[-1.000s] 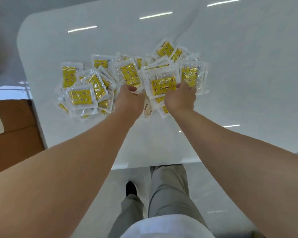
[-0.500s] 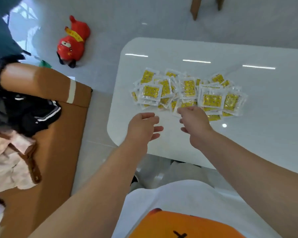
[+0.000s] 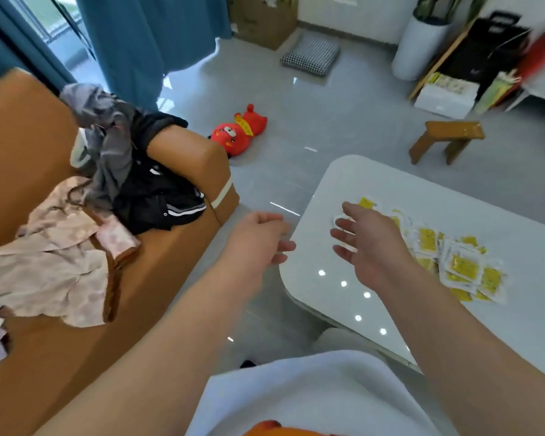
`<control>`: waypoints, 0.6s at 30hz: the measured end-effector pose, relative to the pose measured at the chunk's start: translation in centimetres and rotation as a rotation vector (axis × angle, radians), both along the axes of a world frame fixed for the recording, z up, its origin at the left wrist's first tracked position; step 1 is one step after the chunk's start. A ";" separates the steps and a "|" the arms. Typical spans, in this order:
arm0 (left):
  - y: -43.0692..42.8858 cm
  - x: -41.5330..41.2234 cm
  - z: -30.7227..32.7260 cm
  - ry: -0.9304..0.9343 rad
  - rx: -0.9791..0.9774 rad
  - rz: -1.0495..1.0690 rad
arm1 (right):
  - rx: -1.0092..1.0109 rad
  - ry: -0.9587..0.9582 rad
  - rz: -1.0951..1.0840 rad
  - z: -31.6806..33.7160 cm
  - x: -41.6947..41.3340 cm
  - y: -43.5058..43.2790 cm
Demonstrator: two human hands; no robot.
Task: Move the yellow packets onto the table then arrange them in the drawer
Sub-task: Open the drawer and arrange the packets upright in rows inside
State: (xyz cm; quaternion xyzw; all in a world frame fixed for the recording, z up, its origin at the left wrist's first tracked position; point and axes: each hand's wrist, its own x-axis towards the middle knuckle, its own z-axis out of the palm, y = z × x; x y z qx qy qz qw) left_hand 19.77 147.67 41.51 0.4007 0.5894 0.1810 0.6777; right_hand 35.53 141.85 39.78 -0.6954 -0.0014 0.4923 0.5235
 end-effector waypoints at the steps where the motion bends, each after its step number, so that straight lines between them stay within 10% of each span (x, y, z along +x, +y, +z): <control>1: 0.4 -1.7 0.4 -0.005 -0.009 0.017 | -0.004 -0.004 0.025 0.5 -1.8 0.4; 18: 21.3 -3.7 -1.2 0.035 -0.026 -0.123 | -0.024 0.025 -0.082 -2.8 -6.5 19.0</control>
